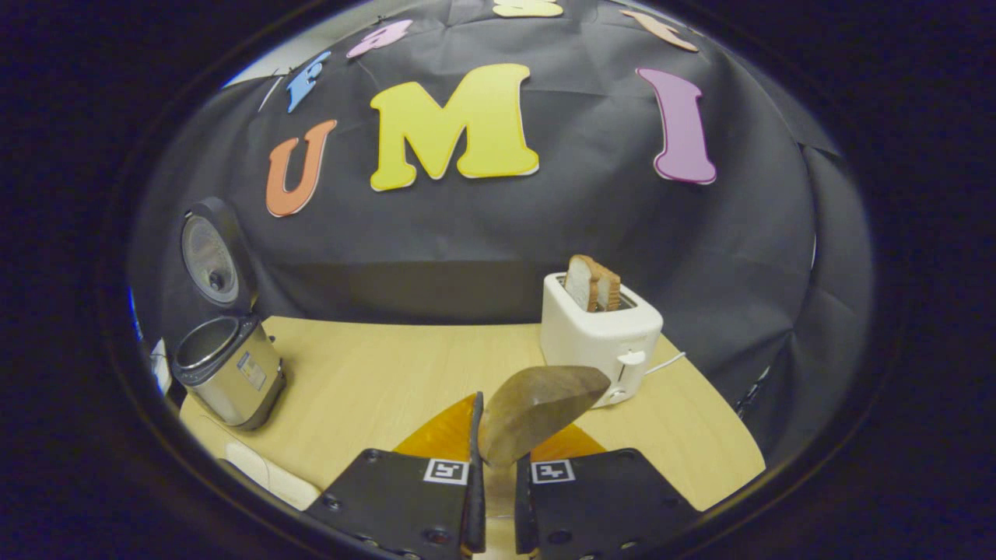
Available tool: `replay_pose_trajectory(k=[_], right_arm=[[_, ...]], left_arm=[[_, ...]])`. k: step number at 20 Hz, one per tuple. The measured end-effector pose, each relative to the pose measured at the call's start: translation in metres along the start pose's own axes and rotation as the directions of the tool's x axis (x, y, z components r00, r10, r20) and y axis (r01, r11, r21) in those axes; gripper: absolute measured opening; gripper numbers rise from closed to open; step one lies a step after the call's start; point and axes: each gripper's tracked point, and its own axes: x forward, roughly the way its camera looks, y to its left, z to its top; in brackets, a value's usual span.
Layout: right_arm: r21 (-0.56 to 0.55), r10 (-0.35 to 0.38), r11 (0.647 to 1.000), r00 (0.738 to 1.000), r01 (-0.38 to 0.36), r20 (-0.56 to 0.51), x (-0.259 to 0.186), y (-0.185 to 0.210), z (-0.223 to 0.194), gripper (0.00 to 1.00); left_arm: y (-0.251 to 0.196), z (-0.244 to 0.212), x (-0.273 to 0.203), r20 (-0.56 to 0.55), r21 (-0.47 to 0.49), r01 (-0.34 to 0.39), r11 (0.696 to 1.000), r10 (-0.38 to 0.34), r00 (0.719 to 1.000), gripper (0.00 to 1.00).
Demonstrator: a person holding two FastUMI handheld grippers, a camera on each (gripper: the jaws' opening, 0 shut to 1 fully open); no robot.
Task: Close the left gripper, press the button to open the rice cooker; take a wooden spoon from the chopstick holder with the right hand, scoop a spoonful of rice and pour it into the rice cooker, then put the wooden spoon back into the chopstick holder.
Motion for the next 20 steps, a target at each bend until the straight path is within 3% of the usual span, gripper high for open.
replay_pose_trajectory(k=[3, 4, 5, 6, 13, 17, 18, 20], right_arm=[[-0.033, -0.023, 0.999, 0.998, 0.025, 0.065, -0.028, 0.004, 0.027, 0.14], [-0.033, -0.022, 0.999, 0.997, 0.024, 0.080, -0.039, 0.009, 0.034, 0.14], [-0.031, -0.013, 0.999, 0.995, 0.016, 0.096, -0.051, 0.015, 0.041, 0.14], [-0.034, 0.010, 0.999, 0.993, -0.006, 0.119, -0.065, 0.026, 0.049, 0.14], [-0.101, 0.173, 0.982, 0.971, -0.158, 0.165, -0.135, 0.115, 0.059, 0.14], [-0.188, 0.286, 0.948, 0.946, -0.256, 0.153, -0.158, 0.189, 0.036, 0.14], [-0.195, 0.312, 0.939, 0.939, -0.282, 0.143, -0.163, 0.203, 0.030, 0.14], [-0.205, 0.351, 0.925, 0.927, -0.321, 0.131, -0.166, 0.230, 0.017, 0.14]], left_arm=[[0.006, 0.002, 0.001, 0.001, -0.026, -0.012, 1.000, 0.012, 1.000, 0.95], [0.008, 0.002, 0.000, -0.004, -0.037, -0.013, 0.999, 0.013, 1.000, 0.99], [0.011, -0.001, 0.001, -0.012, -0.043, -0.015, 0.999, 0.014, 1.000, 0.95], [0.014, -0.002, 0.003, -0.016, -0.046, -0.020, 0.999, 0.019, 1.000, 0.99], [0.015, -0.011, 0.006, -0.039, -0.021, -0.006, 1.000, 0.005, 0.999, 0.99], [0.022, -0.015, 0.009, -0.053, -0.017, -0.021, 1.000, 0.020, 0.998, 0.99], [0.023, -0.016, 0.009, -0.052, -0.016, -0.023, 1.000, 0.022, 0.998, 0.95], [0.026, -0.016, 0.008, -0.052, -0.019, -0.024, 1.000, 0.023, 0.998, 0.99]])
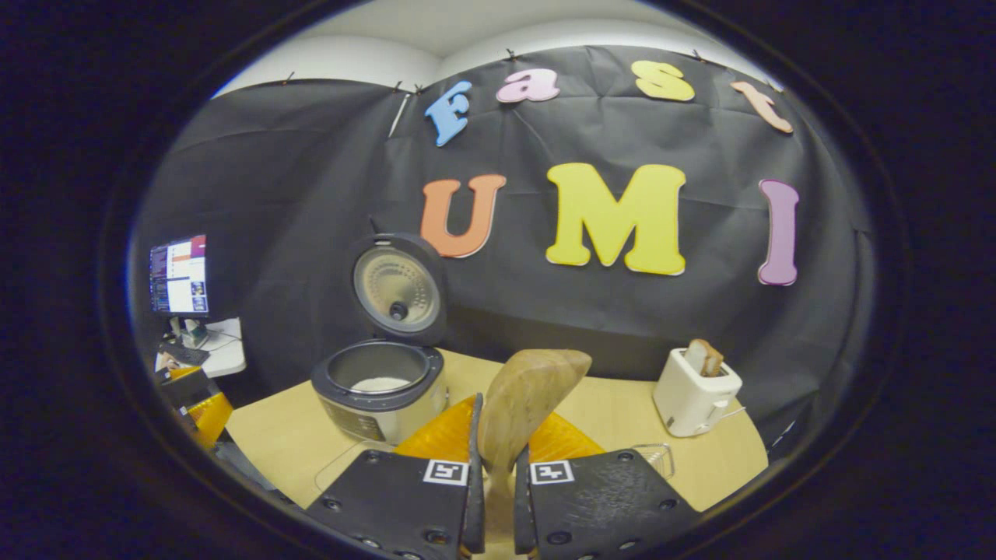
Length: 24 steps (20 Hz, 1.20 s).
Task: Close the left gripper, press the button to open the rice cooker; take a wooden spoon from the chopstick holder with the right hand, scoop a spoonful of rice and pour it into the rice cooker, then put the wooden spoon back into the chopstick holder.
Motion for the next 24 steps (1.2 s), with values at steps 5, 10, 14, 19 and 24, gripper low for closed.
replay_pose_trajectory(k=[5, 10, 14, 19, 24], right_arm=[[-0.011, 0.068, 0.998, 0.995, -0.069, -0.070, 0.033, 0.057, -0.061, 0.14], [-0.066, -0.053, 0.997, 0.986, 0.043, -0.155, 0.072, 0.054, -0.110, 0.14], [-0.049, -0.119, 0.993, 0.970, 0.111, -0.213, 0.093, 0.046, -0.130, 0.14], [-0.038, -0.198, 0.980, 0.940, 0.195, -0.279, 0.096, 0.051, -0.140, 0.15], [0.057, -0.085, 0.992, 0.942, 0.109, -0.324, 0.083, 0.098, -0.149, 0.15]], left_arm=[[-0.005, 0.002, -0.001, 0.005, -0.004, 0.022, 1.000, -0.022, 1.000, 0.99], [-0.003, -0.006, 0.004, -0.010, 0.030, 0.004, 1.000, -0.004, 1.000, 0.99], [-0.005, -0.006, 0.004, -0.015, 0.028, 0.016, 0.999, -0.015, 1.000, 1.00], [-0.003, -0.011, 0.007, -0.029, 0.008, 0.027, 1.000, -0.027, 0.999, 0.99], [-0.001, -0.012, 0.006, -0.036, -0.005, 0.027, 1.000, -0.027, 0.999, 0.99]])
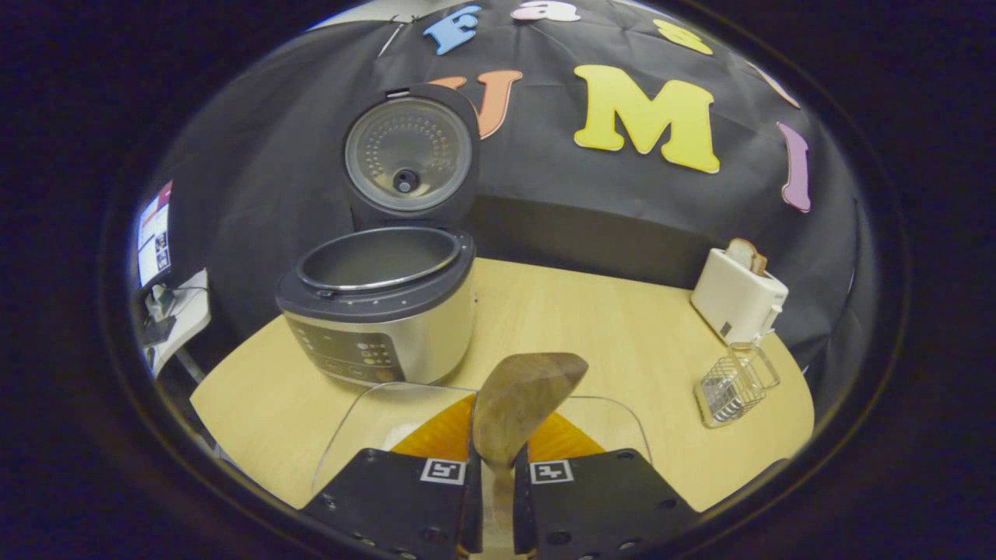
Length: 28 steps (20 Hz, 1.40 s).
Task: Close the left gripper, press the button to open the rice cooker; take a wooden spoon from the chopstick holder with the right hand, scoop a spoonful of rice and pour it into the rice cooker, then put the wooden spoon back into the chopstick holder.
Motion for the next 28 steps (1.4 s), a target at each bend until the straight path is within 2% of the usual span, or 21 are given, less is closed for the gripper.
replay_pose_trajectory(k=[3, 5, 8, 11, 13, 14, 17, 18, 22, 26, 28], right_arm=[[0.036, 0.066, 0.997, 0.997, -0.065, -0.026, -0.009, 0.022, -0.005, 0.15], [0.032, 0.090, 0.996, 0.995, -0.089, -0.034, -0.018, 0.020, -0.012, 0.16], [0.158, 0.161, 0.976, 0.985, -0.150, -0.063, -0.040, 0.002, -0.034, 0.16], [0.306, 0.236, 0.931, 0.968, -0.199, -0.089, -0.048, -0.005, -0.047, 0.17], [0.422, 0.290, 0.878, 0.952, -0.225, -0.098, -0.047, -0.006, -0.052, 0.17], [0.449, 0.304, 0.864, 0.947, -0.228, -0.104, -0.047, -0.007, -0.053, 0.17], [0.470, 0.317, 0.853, 0.941, -0.227, -0.121, -0.048, -0.004, -0.055, 0.17], [0.502, 0.335, 0.834, 0.933, -0.230, -0.129, -0.048, -0.002, -0.056, 0.17], [0.658, 0.446, 0.710, 0.884, -0.252, -0.143, -0.054, 0.010, -0.053, 0.17], [0.735, 0.496, 0.631, 0.858, -0.250, -0.134, -0.057, 0.013, -0.051, 0.17], [0.807, 0.528, 0.537, 0.844, -0.247, -0.093, -0.058, 0.011, -0.046, 0.17]], left_arm=[[0.000, -0.002, 0.001, -0.009, -0.011, 0.005, 1.000, -0.005, 1.000, 0.99], [0.000, -0.005, 0.002, -0.017, -0.011, 0.006, 1.000, -0.007, 1.000, 0.99], [0.001, -0.006, 0.004, -0.023, -0.019, 0.009, 1.000, -0.009, 1.000, 0.99], [-0.004, -0.007, 0.005, -0.022, -0.020, 0.026, 0.999, -0.026, 0.999, 0.99], [-0.005, -0.006, 0.005, -0.017, -0.020, 0.028, 0.999, -0.029, 0.999, 0.99], [-0.006, -0.006, 0.006, -0.015, -0.022, 0.029, 0.999, -0.030, 0.999, 0.99], [-0.010, -0.013, 0.009, -0.034, -0.035, 0.044, 0.998, -0.045, 0.998, 0.99], [-0.010, -0.014, 0.011, -0.040, -0.035, 0.042, 0.998, -0.044, 0.998, 0.99], [-0.008, -0.017, 0.013, -0.050, -0.026, 0.036, 0.999, -0.037, 0.998, 0.99], [-0.007, -0.019, 0.014, -0.055, -0.034, 0.036, 0.999, -0.038, 0.998, 0.99], [-0.004, -0.020, 0.015, -0.058, -0.046, 0.029, 0.999, -0.031, 0.998, 0.99]])
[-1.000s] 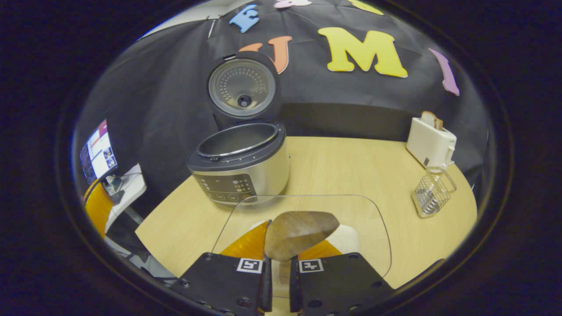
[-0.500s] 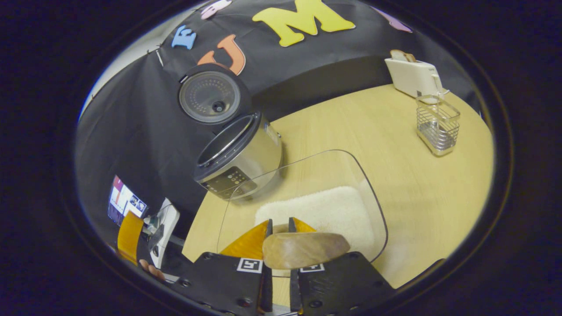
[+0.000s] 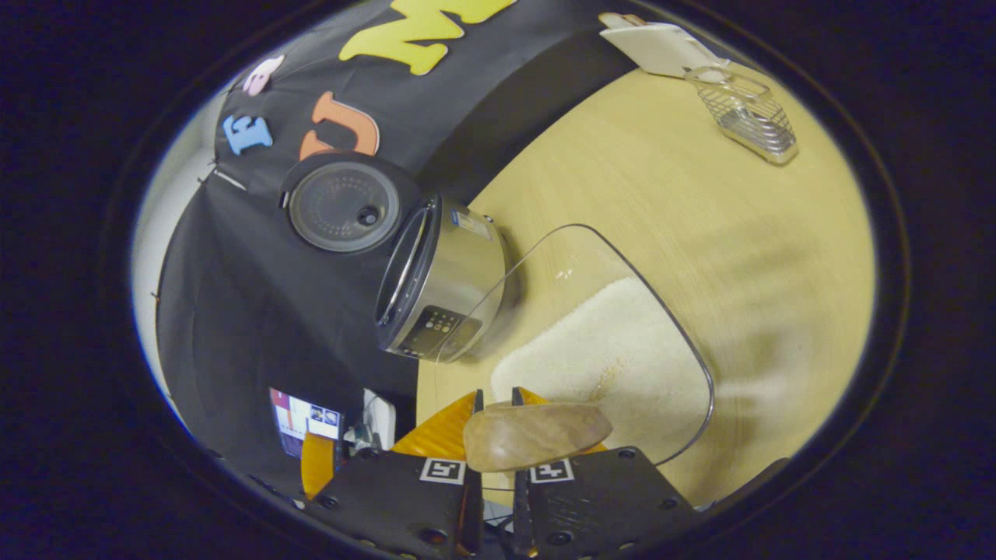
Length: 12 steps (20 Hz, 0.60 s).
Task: Close the left gripper, press the button to open the rice cooker; take a wooden spoon from the chopstick holder with the right hand, scoop a spoonful of rice and pour it into the rice cooker, then put the wooden spoon back into the chopstick holder.
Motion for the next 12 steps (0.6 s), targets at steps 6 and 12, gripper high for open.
replay_pose_trajectory(k=[6, 12], right_arm=[[0.252, 0.119, 0.958, 0.990, -0.135, 0.077, -0.019, -0.005, 0.023, 0.15], [0.340, 0.156, 0.920, 0.979, -0.193, 0.133, -0.043, -0.024, 0.052, 0.16]], left_arm=[[-0.003, -0.004, 0.005, -0.009, -0.005, -0.006, 1.000, 0.006, 1.000, 0.99], [-0.005, -0.005, 0.007, -0.004, 0.016, -0.007, 1.000, 0.007, 1.000, 0.99]])
